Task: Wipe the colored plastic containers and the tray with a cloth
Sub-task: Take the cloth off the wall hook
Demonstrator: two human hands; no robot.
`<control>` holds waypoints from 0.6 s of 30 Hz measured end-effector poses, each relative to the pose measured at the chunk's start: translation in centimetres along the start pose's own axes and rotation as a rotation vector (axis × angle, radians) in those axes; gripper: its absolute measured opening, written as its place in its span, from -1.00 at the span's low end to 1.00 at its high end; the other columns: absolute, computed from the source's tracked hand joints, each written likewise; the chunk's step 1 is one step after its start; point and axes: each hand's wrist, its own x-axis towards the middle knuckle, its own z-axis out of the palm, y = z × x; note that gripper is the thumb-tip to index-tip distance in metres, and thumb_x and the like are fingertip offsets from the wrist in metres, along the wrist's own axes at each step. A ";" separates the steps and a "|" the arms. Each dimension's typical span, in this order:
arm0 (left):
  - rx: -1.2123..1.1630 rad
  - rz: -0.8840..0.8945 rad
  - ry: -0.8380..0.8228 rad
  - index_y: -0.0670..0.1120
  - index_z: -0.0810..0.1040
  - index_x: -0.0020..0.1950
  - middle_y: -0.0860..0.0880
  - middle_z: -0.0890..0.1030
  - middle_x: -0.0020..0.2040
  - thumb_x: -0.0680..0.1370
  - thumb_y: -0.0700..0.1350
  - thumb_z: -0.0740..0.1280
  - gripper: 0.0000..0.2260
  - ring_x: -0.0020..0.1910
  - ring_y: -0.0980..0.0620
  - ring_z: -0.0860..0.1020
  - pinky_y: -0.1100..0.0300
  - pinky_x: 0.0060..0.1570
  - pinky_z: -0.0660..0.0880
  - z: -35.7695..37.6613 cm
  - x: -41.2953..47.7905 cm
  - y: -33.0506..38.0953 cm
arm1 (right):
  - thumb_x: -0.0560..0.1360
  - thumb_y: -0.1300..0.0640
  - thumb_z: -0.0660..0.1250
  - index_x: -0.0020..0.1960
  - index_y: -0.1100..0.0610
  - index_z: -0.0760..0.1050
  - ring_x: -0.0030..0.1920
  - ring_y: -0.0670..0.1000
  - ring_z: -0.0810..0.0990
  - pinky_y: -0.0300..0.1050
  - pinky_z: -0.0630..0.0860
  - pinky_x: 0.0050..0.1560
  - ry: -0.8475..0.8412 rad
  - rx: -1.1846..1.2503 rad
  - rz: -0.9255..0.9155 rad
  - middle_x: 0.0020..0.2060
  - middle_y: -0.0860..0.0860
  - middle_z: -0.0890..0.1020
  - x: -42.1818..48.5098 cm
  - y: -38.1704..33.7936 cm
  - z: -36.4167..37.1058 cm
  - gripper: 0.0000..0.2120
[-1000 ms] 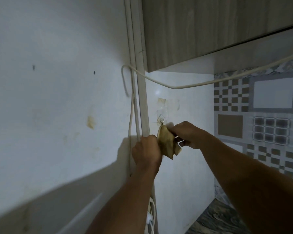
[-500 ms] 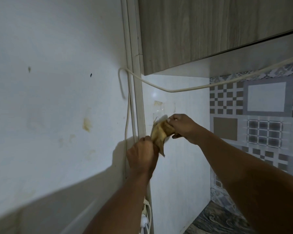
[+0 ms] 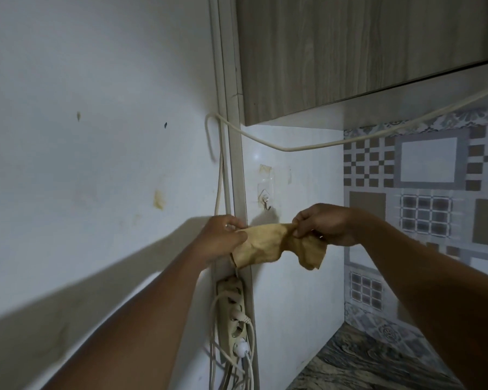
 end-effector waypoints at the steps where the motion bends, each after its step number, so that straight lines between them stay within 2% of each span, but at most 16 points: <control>1: 0.014 -0.044 -0.089 -0.02 0.65 0.06 -0.04 0.66 0.01 0.47 -0.20 0.39 -0.80 -0.05 0.03 0.62 0.19 -0.12 0.56 0.0 -0.6 -0.1 | 0.53 0.32 0.36 0.03 0.26 0.56 -0.06 0.09 0.60 -0.08 0.55 -0.06 -0.020 0.053 0.013 -0.07 0.18 0.61 -0.5 0.5 0.4 -0.91; 3: 0.015 -0.116 -0.217 -0.03 0.68 -0.05 -0.04 0.66 -0.08 0.39 -0.15 0.40 -0.83 -0.09 -0.01 0.62 0.15 -0.12 0.56 0.1 -1.8 -0.4 | 0.52 0.35 0.37 0.08 0.28 0.55 -0.03 0.14 0.61 -0.01 0.58 -0.02 -0.036 0.159 0.027 -0.03 0.22 0.62 -1.6 1.3 1.2 -0.85; 5: -0.076 -0.167 -0.332 -0.06 0.65 -0.24 -0.08 0.60 -0.21 0.38 -0.15 0.40 -0.96 -0.21 -0.04 0.57 0.12 -0.16 0.53 0.5 -3.2 -0.6 | 0.49 0.36 0.42 0.13 0.27 0.55 0.01 0.22 0.64 0.16 0.59 0.08 -0.062 0.231 0.048 0.02 0.26 0.65 -2.8 1.7 1.9 -0.78; 6: -0.125 -0.186 -0.389 -0.07 0.66 -0.26 -0.11 0.61 -0.22 0.43 -0.14 0.43 -0.92 -0.22 -0.06 0.58 0.11 -0.16 0.53 0.7 -3.8 -0.7 | 0.48 0.37 0.44 0.16 0.27 0.54 0.02 0.28 0.65 0.26 0.56 0.17 -0.076 0.255 0.057 0.05 0.29 0.65 -3.4 1.7 2.3 -0.73; 7: -0.172 -0.211 -0.440 -0.10 0.69 -0.19 -0.14 0.67 -0.16 0.49 -0.11 0.45 -0.90 -0.16 -0.11 0.64 0.09 -0.10 0.56 1.1 -4.6 -0.8 | 0.47 0.38 0.45 0.20 0.27 0.52 0.01 0.32 0.66 0.31 0.54 0.21 -0.081 0.271 0.067 0.08 0.31 0.65 -4.2 1.7 2.8 -0.68; 8: -0.201 -0.223 -0.478 -0.14 0.71 -0.08 -0.17 0.71 -0.06 0.51 -0.06 0.47 -0.85 -0.05 -0.14 0.68 0.06 0.00 0.58 1.4 -5.3 -0.9 | 0.46 0.39 0.45 0.24 0.26 0.50 -0.02 0.32 0.68 0.27 0.60 0.15 -0.077 0.278 0.077 0.09 0.31 0.64 -4.8 1.6 3.2 -0.63; 9: -0.234 -0.224 -0.493 -0.17 0.71 -0.01 -0.18 0.72 -0.01 0.52 -0.05 0.48 -0.80 0.01 -0.15 0.68 0.04 0.06 0.58 1.7 -5.9 -0.8 | 0.46 0.40 0.45 0.28 0.25 0.47 -0.07 0.31 0.70 0.18 0.67 0.01 -0.072 0.282 0.084 0.09 0.31 0.64 -5.4 1.4 3.6 -0.59; 11: -0.321 -0.225 -0.492 -0.18 0.69 -0.02 -0.18 0.71 -0.03 0.53 -0.09 0.47 -0.84 -0.02 -0.12 0.67 0.03 0.07 0.59 2.2 -7.2 -1.0 | 0.45 0.40 0.46 0.29 0.22 0.45 -0.14 0.28 0.71 0.01 0.67 -0.27 -0.057 0.277 0.101 0.04 0.31 0.66 -6.9 1.3 4.5 -0.55; 12: -0.355 -0.227 -0.492 -0.18 0.68 0.00 -0.19 0.71 -0.02 0.53 -0.12 0.47 -0.86 -0.04 -0.11 0.67 0.02 0.08 0.59 2.4 -7.8 -1.0 | 0.44 0.39 0.48 0.28 0.21 0.45 -0.15 0.26 0.70 -0.04 0.64 -0.33 -0.038 0.268 0.111 0.03 0.30 0.66 -7.5 1.4 4.8 -0.54; 15: -0.403 -0.221 -0.554 -0.16 0.65 0.13 -0.20 0.69 0.04 0.54 -0.20 0.44 -0.82 -0.04 -0.11 0.67 0.00 0.09 0.58 2.1 -9.8 -1.3 | 0.39 0.32 0.56 0.25 0.19 0.49 -0.18 0.15 0.66 -0.11 0.60 -0.36 0.077 0.240 0.157 0.04 0.25 0.64 -9.8 2.3 5.9 -0.52; 18: -0.410 -0.213 -0.619 -0.10 0.66 0.12 -0.18 0.68 0.01 0.55 -0.23 0.39 -0.83 -0.06 -0.13 0.65 0.03 0.00 0.56 1.8 -11.8 -1.3 | 0.38 0.26 0.59 0.19 0.21 0.52 -0.24 0.07 0.60 -0.12 0.60 -0.34 0.158 0.270 0.194 -0.06 0.20 0.63 -12.0 3.8 7.3 -0.56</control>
